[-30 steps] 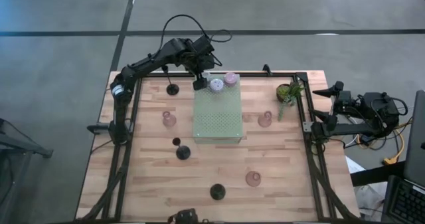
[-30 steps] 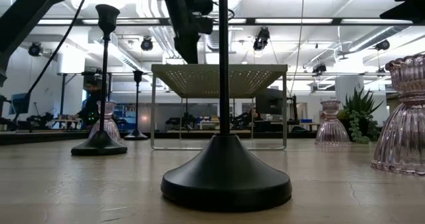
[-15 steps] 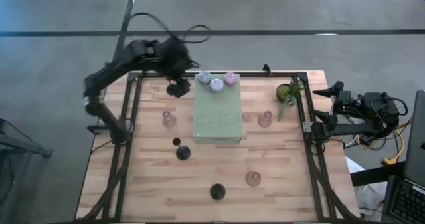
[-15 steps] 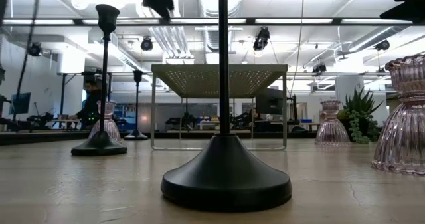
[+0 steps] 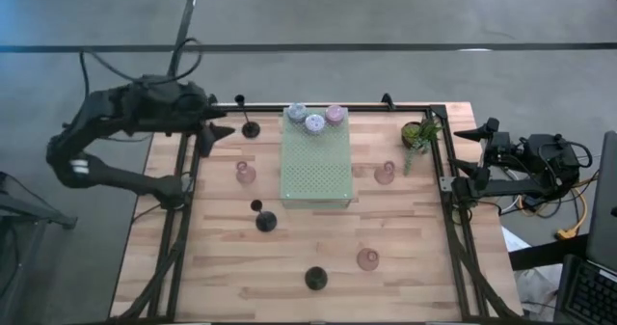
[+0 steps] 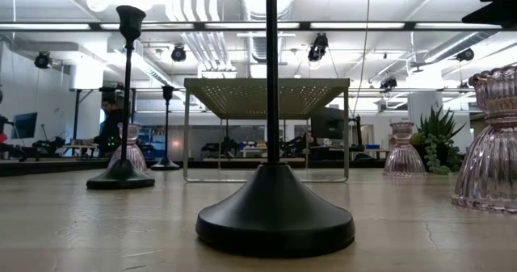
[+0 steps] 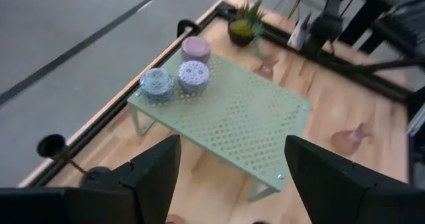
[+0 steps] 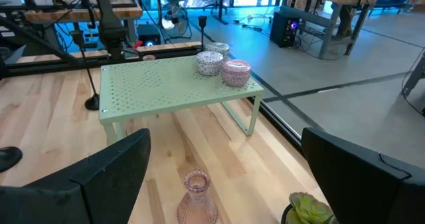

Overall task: Pick & Place candle stick holders
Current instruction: Put the top black candle holder on the shelf

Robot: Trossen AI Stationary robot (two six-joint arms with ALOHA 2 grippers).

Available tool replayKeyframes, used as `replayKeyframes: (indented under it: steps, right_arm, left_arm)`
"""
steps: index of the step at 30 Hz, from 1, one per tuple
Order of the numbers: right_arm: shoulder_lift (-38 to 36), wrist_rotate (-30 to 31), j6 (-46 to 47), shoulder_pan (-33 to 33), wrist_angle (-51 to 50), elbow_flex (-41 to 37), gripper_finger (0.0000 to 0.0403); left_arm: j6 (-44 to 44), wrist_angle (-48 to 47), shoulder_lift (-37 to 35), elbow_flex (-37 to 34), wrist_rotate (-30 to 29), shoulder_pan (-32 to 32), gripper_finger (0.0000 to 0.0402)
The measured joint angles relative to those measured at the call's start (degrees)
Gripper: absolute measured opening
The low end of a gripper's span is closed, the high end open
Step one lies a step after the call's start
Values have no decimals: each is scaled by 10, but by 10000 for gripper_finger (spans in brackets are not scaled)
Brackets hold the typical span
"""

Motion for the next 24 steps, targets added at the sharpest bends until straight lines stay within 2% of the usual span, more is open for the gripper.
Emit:
replayKeyframes:
  steps: [6,11,17,24]
  right_arm:
    - [0,0,0,0,0,0,384]
    - [0,0,0,0,0,0,384]
    - [0,0,0,0,0,0,384]
    - [0,0,0,0,0,0,384]
  left_arm:
    - [-52,75,-80,-125,0,-20,273]
    - [-69,125,-118,-212,-3,-28,273]
    - [-98,132,-139,-276,-45,-27,273]
    - [-112,133,-158,-313,-34,-61,273]
